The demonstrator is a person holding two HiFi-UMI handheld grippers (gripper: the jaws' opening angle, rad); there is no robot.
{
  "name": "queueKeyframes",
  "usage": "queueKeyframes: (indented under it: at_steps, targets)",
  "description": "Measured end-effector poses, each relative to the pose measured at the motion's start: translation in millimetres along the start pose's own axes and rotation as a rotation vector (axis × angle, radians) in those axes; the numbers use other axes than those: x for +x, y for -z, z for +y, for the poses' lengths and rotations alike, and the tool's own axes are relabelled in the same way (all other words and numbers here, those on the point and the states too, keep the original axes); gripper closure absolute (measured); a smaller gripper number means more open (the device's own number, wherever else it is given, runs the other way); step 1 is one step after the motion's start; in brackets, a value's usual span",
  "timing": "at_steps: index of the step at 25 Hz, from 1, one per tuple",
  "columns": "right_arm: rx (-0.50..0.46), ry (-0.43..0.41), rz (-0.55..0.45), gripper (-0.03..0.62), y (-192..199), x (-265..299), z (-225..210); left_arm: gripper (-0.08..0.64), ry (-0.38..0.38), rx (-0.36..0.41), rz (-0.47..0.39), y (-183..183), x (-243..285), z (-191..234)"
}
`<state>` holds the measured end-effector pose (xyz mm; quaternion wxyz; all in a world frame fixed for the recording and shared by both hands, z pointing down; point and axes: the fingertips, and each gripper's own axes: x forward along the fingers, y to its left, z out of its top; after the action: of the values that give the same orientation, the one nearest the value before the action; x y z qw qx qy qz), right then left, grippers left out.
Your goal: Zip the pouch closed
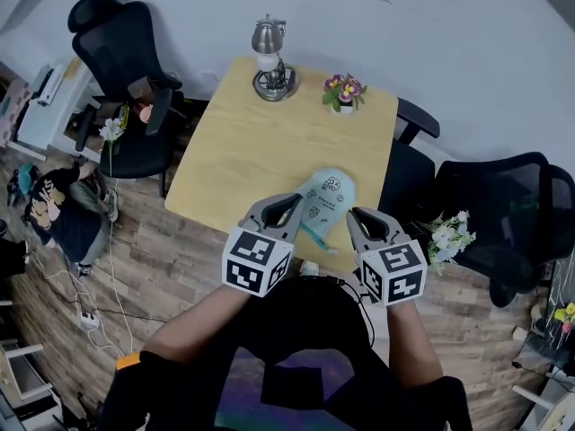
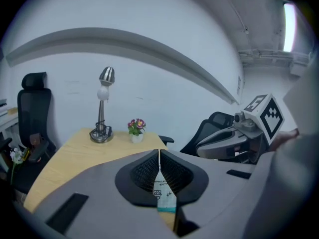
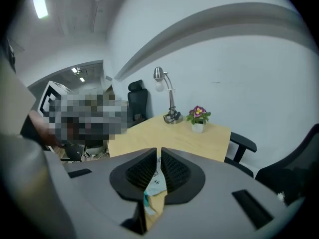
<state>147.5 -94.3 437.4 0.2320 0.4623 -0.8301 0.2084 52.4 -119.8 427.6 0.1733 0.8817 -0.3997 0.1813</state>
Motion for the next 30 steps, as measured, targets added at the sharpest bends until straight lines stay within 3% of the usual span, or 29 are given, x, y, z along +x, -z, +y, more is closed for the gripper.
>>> queueKeyframes:
  at_steps: [8,17,30]
  targets:
    - [-0.039,0.077,-0.114,0.566,-40,-21,9,0.549,-0.079,0.071,-0.12,-48,-29,-9]
    - [-0.061,0.115,-0.236,0.575,-69,-47,23,0.549,-0.117,0.102,-0.186,-66,-55,-18]
    - [-0.055,0.153,-0.235,0.578,-55,-46,25,0.549,-0.147,0.116,-0.2,-64,-59,-21]
